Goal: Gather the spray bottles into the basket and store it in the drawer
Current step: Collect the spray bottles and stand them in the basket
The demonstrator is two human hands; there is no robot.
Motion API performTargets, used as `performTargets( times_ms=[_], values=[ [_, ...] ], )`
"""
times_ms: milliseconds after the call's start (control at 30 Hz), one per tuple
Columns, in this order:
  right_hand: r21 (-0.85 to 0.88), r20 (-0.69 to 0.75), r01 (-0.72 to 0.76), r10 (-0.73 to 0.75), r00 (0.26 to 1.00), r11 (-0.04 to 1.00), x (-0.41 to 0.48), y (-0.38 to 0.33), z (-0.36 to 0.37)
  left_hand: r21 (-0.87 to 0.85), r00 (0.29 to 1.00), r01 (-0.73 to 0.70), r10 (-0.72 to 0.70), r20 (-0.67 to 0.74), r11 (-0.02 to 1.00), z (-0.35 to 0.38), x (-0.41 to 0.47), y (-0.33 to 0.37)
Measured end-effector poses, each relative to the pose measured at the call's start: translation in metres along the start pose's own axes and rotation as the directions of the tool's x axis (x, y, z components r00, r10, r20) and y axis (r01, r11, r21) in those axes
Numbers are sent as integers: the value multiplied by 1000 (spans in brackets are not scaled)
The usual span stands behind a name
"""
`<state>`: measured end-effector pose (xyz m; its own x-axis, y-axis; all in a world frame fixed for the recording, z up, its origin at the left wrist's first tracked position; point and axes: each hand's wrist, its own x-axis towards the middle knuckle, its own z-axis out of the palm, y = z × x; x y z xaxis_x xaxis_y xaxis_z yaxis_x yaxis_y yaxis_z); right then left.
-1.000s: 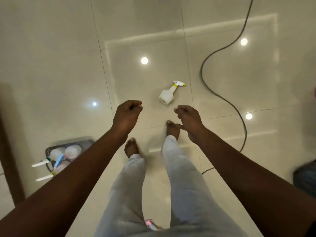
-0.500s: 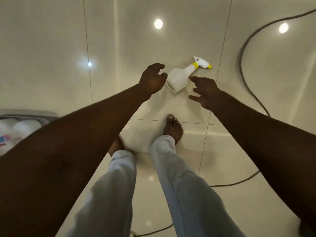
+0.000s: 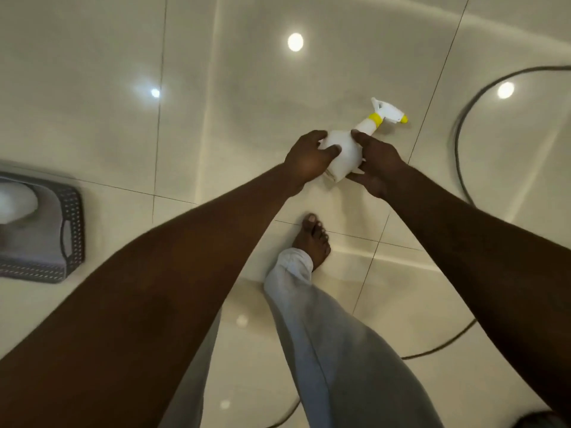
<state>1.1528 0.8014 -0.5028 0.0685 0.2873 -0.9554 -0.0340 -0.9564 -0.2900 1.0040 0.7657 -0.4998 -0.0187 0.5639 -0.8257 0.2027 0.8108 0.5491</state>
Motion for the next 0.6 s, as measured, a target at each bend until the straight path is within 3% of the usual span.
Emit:
performTargets(
  times_ms=[367, 600],
  values=[
    [-184, 163, 220, -191, 968, 958, -147, 12, 102, -275, 986, -64, 18, -167, 959, -117, -158, -24],
    [-353, 296, 400, -305, 905, 846, -226, 34, 211, -469, 923, -156, -40, -382, 869, -200, -258, -64]
  ],
)
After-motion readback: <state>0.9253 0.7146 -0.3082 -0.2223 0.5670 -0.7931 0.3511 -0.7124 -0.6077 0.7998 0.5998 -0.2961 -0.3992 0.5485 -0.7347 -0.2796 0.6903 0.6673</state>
